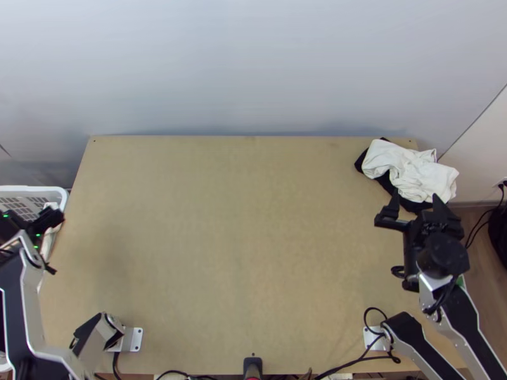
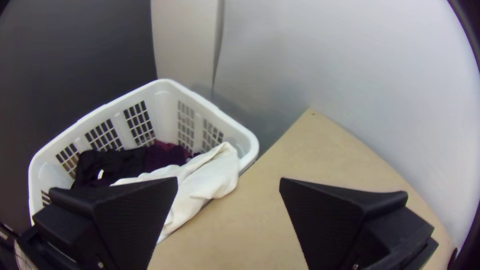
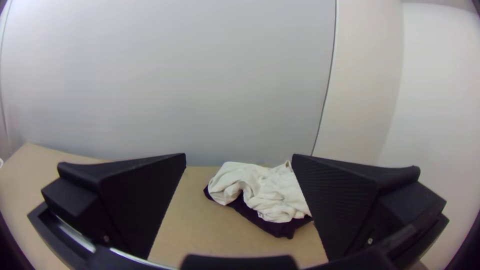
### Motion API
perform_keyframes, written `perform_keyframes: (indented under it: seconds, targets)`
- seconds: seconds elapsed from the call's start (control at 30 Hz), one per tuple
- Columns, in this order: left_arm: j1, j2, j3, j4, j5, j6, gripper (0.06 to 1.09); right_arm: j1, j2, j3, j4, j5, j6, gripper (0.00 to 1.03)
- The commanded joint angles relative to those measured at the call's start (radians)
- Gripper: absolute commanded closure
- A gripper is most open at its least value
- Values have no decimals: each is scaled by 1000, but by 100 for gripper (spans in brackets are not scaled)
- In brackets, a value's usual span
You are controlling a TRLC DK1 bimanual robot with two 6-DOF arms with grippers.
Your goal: Fold the t-shirt
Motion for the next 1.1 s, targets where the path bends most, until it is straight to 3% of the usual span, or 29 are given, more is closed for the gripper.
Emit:
perform_keyframes:
  seconds: [0.0,0.13,0.57,0.6,0.7,0.8,0.93,1.07]
  targets:
    - [233,205,49,2,36,8,10,-25,117,122,-130,8,98,4]
    - [307,312,64,8,36,29,10,-40,189,191,-283,8,221,4]
    - [339,527,72,34,36,71,11,-48,197,181,-291,5,236,4]
    - [337,538,73,39,36,71,18,-48,197,181,-291,5,236,4]
    - [330,552,73,65,40,72,50,-48,195,181,-300,5,234,4]
    - [320,564,73,72,50,74,62,-46,194,177,-306,5,234,5]
    - [320,581,73,91,73,74,99,-46,194,174,-306,3,234,5]
    - [319,564,73,91,100,71,104,-46,198,184,-312,2,233,8]
